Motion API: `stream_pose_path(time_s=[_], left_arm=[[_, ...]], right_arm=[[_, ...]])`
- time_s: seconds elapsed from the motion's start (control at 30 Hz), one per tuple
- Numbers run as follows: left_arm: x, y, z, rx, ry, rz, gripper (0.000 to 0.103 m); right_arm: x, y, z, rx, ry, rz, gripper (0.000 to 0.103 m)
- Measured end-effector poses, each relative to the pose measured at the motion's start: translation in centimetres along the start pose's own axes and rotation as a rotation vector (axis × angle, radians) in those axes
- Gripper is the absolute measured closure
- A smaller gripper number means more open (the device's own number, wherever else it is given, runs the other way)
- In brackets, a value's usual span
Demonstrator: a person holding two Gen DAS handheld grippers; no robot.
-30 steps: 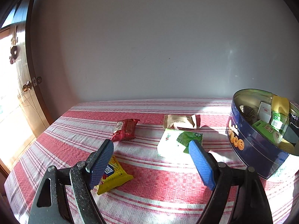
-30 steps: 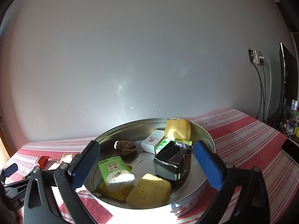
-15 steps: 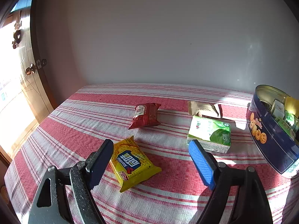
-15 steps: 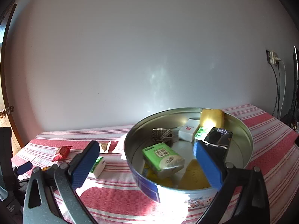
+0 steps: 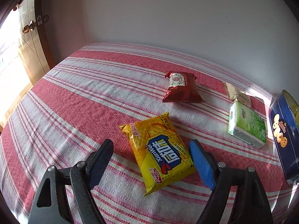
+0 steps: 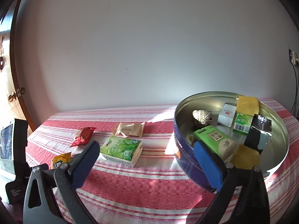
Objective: Organize objects
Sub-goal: 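Grasp the yellow biscuit pack with left tool while right tool grasps green tissue pack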
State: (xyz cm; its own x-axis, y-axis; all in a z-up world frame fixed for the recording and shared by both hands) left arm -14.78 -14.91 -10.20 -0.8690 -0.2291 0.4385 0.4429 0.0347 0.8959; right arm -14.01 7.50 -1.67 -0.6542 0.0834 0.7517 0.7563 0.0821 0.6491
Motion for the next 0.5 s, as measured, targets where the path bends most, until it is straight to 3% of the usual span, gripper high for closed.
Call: stream_pose_path(time_s=[0.23,0.4,0.5], left_arm=[[0.6,-0.7,-0.5,0.052,-0.041,-0.019,0.018],[1.0,-0.9,-0.9,0.029,-0.077,-0.018,0.020],[1.2,-0.5,-1.1,0.033,-0.067,-0.001,0.041]], right_arm=[[-0.4,-3.2,-2.5,0.022,-0.007,-0.119,0.001],[-0.2,-5.6,-3.2,-0.002,-0.014,-0.183,0.001],[-0.1,-7.1,-3.4,-0.020,-0.030,-0.229,0.001]])
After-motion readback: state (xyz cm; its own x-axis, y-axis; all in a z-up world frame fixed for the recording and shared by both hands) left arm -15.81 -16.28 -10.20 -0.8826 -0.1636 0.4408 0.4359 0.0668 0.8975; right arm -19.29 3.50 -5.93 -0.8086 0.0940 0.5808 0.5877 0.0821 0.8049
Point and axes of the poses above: each gripper's, at about its wrist camera, not at the fingertips, and y roughly against the way its jaws point, z to its right, x to its top, the point moved 9 cm from there along -y, roughly the way its jaws point, and after that the axes turned 13 degrees about -z, right-handed, at the moved point
